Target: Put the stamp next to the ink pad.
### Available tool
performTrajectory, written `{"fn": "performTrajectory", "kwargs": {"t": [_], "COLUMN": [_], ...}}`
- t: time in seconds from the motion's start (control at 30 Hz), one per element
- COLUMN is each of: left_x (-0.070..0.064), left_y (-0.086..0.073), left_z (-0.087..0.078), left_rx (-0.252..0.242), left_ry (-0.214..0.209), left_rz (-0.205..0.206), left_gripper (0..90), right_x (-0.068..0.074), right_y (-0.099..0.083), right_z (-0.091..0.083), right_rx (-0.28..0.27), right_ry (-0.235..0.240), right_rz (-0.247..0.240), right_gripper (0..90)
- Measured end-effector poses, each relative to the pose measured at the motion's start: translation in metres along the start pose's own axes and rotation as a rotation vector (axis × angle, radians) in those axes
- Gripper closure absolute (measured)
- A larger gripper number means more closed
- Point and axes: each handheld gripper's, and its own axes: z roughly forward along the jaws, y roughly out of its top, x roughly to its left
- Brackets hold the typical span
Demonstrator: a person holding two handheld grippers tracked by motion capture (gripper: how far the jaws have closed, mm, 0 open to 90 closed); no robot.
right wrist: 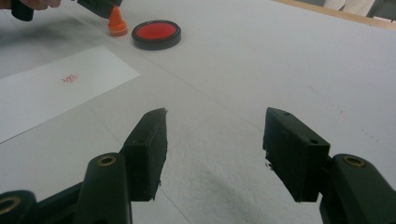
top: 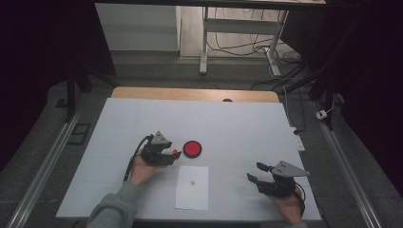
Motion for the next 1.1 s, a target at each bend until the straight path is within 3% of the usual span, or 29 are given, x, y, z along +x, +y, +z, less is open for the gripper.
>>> {"fn": "performTrajectory", "kwargs": {"t": [0.43,0.73,1.1], "left_x": [-0.005,-0.007,-0.012], "left_y": [0.002,0.000,-0.016], "left_z": [-0.022,-0.039,-0.069], "left_rx": [-0.069,-0.079,-0.095], "left_ry": [-0.013,-0.030,-0.021], "left_rz": [-0.013,-0.014,-0.001], "left_gripper": [26.2,21.3,21.1], "right_x": [0.001,0.000,0.001], "right_y": [0.000,0.000,0.000], "right_z": [0.001,0.002,0.001], "right_rx": [0.001,-0.004,-0.004], "right_ry": [0.008,0.014,0.015], "right_rz": [0.000,0.003,-0.001], "right_gripper": [39.4,39.5,39.4]}}
